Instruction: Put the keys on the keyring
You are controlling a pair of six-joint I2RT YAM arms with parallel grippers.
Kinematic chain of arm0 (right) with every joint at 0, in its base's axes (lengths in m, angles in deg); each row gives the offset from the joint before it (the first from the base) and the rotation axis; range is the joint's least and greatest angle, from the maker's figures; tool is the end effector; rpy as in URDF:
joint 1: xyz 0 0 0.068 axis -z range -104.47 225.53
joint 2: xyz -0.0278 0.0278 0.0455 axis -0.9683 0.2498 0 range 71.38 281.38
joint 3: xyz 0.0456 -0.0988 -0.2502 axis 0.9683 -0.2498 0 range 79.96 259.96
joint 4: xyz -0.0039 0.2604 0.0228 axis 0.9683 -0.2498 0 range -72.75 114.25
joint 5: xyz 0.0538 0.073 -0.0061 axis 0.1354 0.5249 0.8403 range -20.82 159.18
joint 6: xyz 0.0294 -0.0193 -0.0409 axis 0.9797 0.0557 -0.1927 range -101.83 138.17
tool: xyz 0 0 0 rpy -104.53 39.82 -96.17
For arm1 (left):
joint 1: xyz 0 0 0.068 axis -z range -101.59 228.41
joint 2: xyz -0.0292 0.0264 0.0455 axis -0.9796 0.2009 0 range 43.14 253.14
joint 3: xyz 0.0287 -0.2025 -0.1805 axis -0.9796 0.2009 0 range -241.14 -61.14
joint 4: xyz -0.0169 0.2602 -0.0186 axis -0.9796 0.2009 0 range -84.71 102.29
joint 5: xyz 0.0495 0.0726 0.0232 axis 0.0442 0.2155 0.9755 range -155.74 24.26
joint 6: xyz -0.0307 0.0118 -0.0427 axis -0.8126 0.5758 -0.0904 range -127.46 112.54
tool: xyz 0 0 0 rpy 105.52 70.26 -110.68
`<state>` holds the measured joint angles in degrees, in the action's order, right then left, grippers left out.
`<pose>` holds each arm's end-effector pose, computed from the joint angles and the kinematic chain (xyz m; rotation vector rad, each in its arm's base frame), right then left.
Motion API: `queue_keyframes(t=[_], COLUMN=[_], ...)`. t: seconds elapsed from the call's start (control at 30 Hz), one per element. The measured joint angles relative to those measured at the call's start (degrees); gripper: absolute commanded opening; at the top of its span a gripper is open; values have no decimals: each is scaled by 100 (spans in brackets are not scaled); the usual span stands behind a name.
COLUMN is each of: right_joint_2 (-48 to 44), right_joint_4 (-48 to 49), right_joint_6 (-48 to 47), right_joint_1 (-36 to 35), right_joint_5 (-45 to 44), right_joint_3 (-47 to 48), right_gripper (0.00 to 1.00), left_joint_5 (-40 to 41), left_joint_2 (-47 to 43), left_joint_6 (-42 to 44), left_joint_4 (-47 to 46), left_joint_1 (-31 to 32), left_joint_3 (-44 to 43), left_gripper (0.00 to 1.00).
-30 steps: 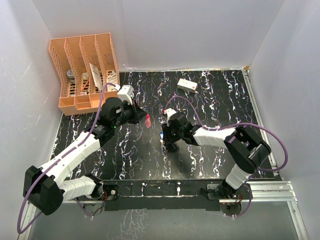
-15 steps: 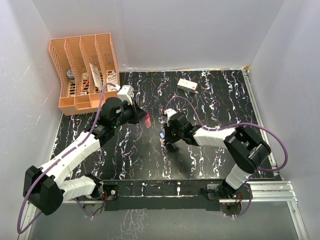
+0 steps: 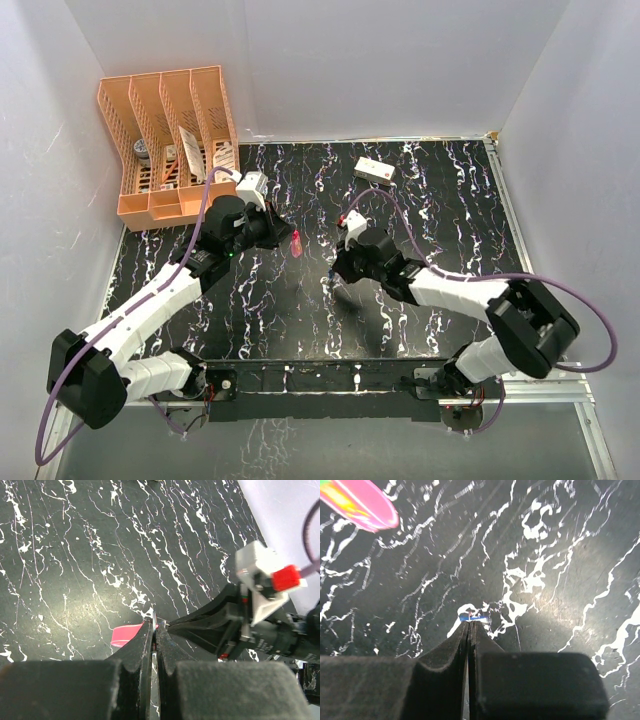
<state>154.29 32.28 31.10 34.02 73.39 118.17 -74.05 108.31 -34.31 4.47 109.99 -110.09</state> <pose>0.2166 0.1952 0.1804 -0.6027 2.1955 0.5973 0.2242 -0.1439 0.3133 0.1853 1.9131 -0.8354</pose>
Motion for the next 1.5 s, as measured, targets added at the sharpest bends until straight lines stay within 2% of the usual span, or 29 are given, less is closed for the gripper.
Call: queue_keyframes(t=[0.23, 0.53, 0.9, 1.5], right_joint_2=[-730, -883, -796, -734], right_joint_4=[260, 291, 407, 577], right_joint_6=[-343, -376, 321, 1073], right_joint_1=[0, 0, 0, 0], right_joint_5=[68, 525, 1207, 1329], right_joint_3=[-129, -127, 363, 723], right_gripper=[0, 0, 0, 0], left_joint_5=[-50, -166, 26, 610], left_joint_2=[125, 334, 345, 529], left_joint_6=[-22, -79, -22, 179], left_joint_4=[-90, -256, -483, -435], left_joint_1=[0, 9, 168, 614], left_joint_3=[-2, -4, -4, -35], left_gripper=[0, 0, 0, 0])
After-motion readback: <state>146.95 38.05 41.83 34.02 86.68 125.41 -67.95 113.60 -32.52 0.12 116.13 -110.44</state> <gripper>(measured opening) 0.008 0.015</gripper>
